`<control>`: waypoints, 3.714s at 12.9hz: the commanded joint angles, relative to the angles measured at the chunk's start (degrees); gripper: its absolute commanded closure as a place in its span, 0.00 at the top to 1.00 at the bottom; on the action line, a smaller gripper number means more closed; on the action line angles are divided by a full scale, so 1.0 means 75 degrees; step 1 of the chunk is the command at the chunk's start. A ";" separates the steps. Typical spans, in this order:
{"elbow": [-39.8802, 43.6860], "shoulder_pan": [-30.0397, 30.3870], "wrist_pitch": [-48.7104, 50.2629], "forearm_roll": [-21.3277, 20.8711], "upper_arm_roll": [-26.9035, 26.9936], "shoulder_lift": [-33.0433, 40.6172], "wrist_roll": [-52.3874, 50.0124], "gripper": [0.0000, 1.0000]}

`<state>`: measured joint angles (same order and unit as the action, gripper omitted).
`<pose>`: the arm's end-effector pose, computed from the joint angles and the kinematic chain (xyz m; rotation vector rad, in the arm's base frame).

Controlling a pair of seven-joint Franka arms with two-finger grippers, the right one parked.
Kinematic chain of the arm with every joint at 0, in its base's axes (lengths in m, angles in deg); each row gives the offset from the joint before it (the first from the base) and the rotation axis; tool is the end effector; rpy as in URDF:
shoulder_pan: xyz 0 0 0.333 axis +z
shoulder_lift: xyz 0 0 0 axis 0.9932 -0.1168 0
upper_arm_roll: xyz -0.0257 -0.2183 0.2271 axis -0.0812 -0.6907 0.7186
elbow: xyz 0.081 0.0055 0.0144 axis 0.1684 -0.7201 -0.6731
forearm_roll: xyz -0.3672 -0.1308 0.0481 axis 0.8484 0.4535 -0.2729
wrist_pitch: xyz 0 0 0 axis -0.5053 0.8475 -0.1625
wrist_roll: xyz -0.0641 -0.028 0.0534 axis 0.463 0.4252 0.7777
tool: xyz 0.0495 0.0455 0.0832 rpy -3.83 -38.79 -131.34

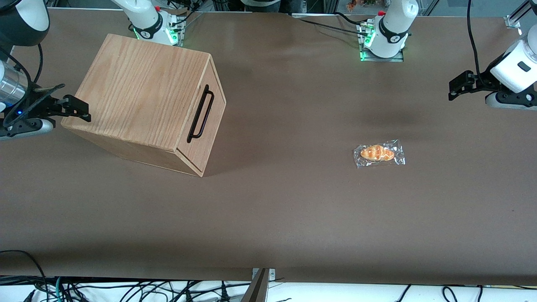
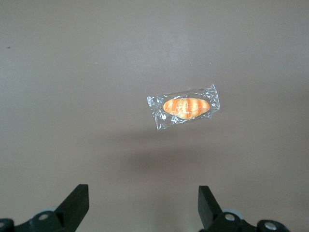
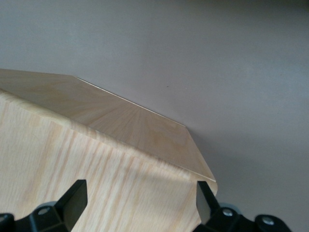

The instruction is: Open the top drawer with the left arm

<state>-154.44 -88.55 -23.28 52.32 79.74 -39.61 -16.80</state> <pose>0.5281 -0.0041 0.5882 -3.1133 0.1093 0.1087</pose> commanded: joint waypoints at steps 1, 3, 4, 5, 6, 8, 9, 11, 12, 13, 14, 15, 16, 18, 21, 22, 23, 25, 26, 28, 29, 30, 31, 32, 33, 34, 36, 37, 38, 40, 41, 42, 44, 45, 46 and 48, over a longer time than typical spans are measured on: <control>0.0166 -0.0013 0.0168 0.0124 0.0014 -0.0032 0.0184 1.00; 0.0166 -0.0013 0.0168 0.0124 0.0014 -0.0032 0.0172 1.00; 0.0166 -0.0025 0.0157 0.0124 0.0014 -0.0032 0.0172 1.00; 0.0166 -0.0025 0.0157 0.0124 0.0014 -0.0032 0.0184 1.00; 0.0166 -0.0025 0.0157 0.0124 0.0014 -0.0032 0.0172 1.00; 0.0166 -0.0025 0.0157 0.0124 0.0014 -0.0043 0.0172 1.00; 0.0178 -0.0025 0.0157 0.0124 0.0014 -0.0043 0.0172 1.00; 0.0178 -0.0025 0.0169 0.0135 0.0014 -0.0043 0.0172 1.00; 0.0178 -0.0025 0.0169 0.0124 -0.0033 -0.0043 0.0172 1.00; 0.0178 -0.0025 0.0169 0.0124 -0.0080 -0.0043 0.0160 1.00; 0.0178 -0.0013 0.0169 0.0124 -0.0080 -0.0043 0.0160 1.00; 0.0178 -0.0025 0.0169 0.0124 -0.0092 -0.0043 0.0160 1.00; 0.0178 -0.0025 0.0169 0.0135 -0.0092 -0.0043 0.0160 1.00; 0.0178 -0.0025 0.0169 0.0124 -0.0092 -0.0043 0.0160 1.00; 0.0178 -0.0025 0.0169 0.0124 -0.0080 -0.0055 0.0160 1.00; 0.0178 -0.0025 0.0169 0.0124 -0.0092 -0.0055 0.0160 1.00; 0.0178 -0.0025 0.0169 0.0124 -0.0092 -0.0055 0.0160 1.00; 0.0178 -0.0025 0.0169 0.0124 -0.0092 -0.0055 0.0160 1.00; 0.0178 -0.0025 0.0169 0.0124 -0.0092 -0.0055 0.0160 1.00; 0.0178 -0.0025 0.0157 0.0124 -0.0092 -0.0055 0.0160 1.00; 0.0178 -0.0013 0.0157 0.0182 -0.0103 -0.0113 0.0091 1.00; 0.0189 -0.0013 0.0145 0.0507 -0.0080 -0.0218 0.0078 1.00; 0.0201 0.0045 0.0145 0.1009 -0.0080 -0.0382 0.0055 1.00; 0.0236 0.0057 0.0145 0.1513 -0.0068 -0.0522 0.0032 1.00; 0.0260 -0.0001 0.0145 0.1901 -0.0080 -0.0768 -0.0143 1.00; 0.0353 -0.0060 0.0145 0.2253 -0.0138 -0.1048 -0.0400 1.00; 0.0691 -0.0294 0.0133 0.2910 -0.0512 -0.1739 -0.0449 1.00; 0.0902 -0.0399 0.0133 0.3423 -0.0769 -0.2149 -0.0507 1.00; 0.1148 -0.0470 0.0099 0.3904 -0.0969 -0.2489 -0.0624 1.00; 0.1605 -0.0971 -0.0343 0.4341 -0.1297 -0.3053 -0.1277 1.00; 0.1666 -0.1415 -0.0915 0.4389 -0.1310 -0.3194 -0.1722 1.00; 0.1666 -0.1826 -0.1466 0.4575 -0.1311 -0.3312 -0.2121 1.00; 0.1654 -0.2576 -0.2510 0.4868 -0.1311 -0.3581 -0.2766 1.00; 0.1666 -0.2870 -0.2979 0.4986 -0.1311 -0.3722 -0.3001 1.00; 0.1666 -0.3197 -0.3355 0.5033 -0.1311 -0.3828 -0.3166 1.00; 0.1678 -0.3807 -0.4035 0.5057 -0.1311 -0.4003 -0.3564 1.00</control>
<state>-144.02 -113.73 -50.68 88.92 69.10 -67.62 -41.04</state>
